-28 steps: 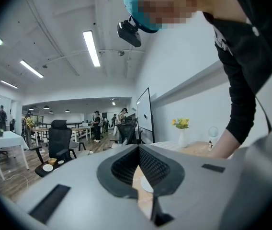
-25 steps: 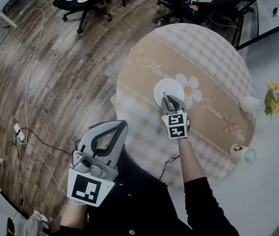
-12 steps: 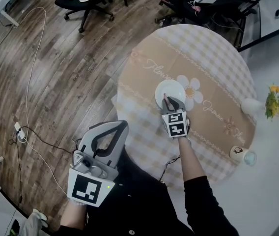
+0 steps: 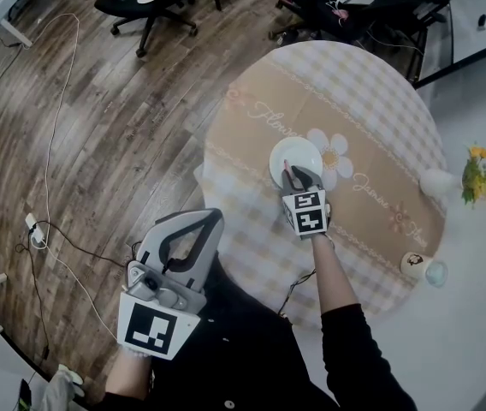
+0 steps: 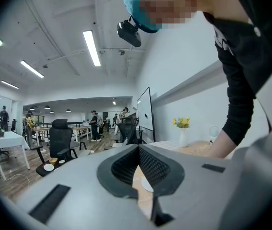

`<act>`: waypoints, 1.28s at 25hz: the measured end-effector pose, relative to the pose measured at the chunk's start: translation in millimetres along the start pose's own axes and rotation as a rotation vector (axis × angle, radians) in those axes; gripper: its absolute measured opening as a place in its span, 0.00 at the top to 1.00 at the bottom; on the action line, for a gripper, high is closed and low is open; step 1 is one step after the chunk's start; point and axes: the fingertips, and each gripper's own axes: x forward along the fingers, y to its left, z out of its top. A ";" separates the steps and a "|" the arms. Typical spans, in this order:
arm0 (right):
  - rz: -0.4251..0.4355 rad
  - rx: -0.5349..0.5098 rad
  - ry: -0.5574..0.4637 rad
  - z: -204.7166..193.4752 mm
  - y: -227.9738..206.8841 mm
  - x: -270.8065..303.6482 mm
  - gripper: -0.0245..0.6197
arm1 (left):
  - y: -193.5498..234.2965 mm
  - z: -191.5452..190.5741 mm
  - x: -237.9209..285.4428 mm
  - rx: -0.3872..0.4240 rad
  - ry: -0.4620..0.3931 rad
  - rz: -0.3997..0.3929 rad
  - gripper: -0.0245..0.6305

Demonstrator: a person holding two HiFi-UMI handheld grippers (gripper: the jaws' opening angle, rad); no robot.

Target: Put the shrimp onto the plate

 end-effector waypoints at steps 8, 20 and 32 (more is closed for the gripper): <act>-0.041 0.049 -0.057 6.8 -5.5 -14.0 0.89 | -2.3 2.8 -5.3 0.005 -0.009 -0.005 0.96; -0.141 0.124 -0.227 28.1 -11.2 -72.7 0.96 | -11.3 13.5 -5.7 0.040 -0.040 -0.060 0.96; -0.214 0.108 -0.426 69.3 0.4 -172.2 0.96 | -24.8 29.3 -7.0 0.069 -0.090 -0.130 0.96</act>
